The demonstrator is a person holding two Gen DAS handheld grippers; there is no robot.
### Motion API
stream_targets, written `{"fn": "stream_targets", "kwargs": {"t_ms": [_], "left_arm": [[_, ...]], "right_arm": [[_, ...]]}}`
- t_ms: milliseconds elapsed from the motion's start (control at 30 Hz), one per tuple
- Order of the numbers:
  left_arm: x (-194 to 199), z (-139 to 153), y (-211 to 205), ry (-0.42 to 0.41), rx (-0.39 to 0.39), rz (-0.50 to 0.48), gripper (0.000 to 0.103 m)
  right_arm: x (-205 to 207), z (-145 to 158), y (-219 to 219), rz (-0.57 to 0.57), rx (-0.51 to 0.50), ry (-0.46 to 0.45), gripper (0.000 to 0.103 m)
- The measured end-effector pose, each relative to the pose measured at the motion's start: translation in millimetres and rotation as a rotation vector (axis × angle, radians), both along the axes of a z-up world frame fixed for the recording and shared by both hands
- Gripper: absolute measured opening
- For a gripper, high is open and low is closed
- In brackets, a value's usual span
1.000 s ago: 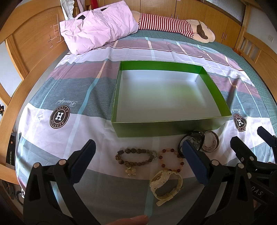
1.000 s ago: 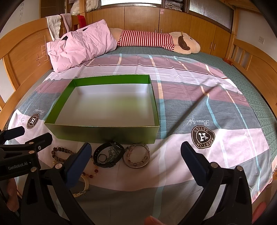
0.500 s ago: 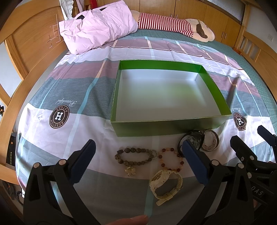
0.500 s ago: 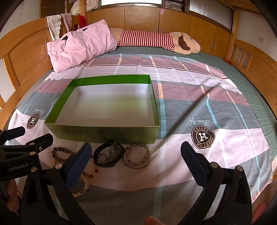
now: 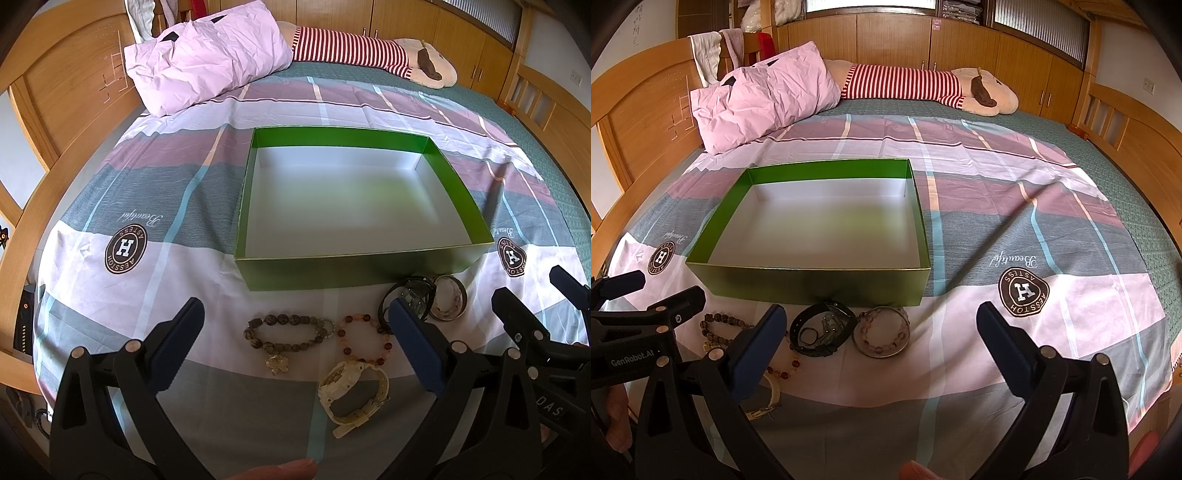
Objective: Organize jewelry
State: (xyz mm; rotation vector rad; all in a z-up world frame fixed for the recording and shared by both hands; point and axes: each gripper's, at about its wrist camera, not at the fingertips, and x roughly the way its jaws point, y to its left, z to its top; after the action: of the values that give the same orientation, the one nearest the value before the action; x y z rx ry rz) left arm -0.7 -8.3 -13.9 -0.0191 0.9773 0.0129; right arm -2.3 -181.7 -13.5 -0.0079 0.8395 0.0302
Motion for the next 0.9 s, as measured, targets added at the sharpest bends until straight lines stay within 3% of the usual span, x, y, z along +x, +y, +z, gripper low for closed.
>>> {"fn": "stream_targets", "kwargs": {"t_ms": [900], "left_arm": [[-0.7, -3.4, -1.9, 0.007, 0.007, -0.008, 0.101]], "right_arm": [[-0.6, 1.2, -1.3, -0.001, 0.0, 0.0, 0.102]]}}
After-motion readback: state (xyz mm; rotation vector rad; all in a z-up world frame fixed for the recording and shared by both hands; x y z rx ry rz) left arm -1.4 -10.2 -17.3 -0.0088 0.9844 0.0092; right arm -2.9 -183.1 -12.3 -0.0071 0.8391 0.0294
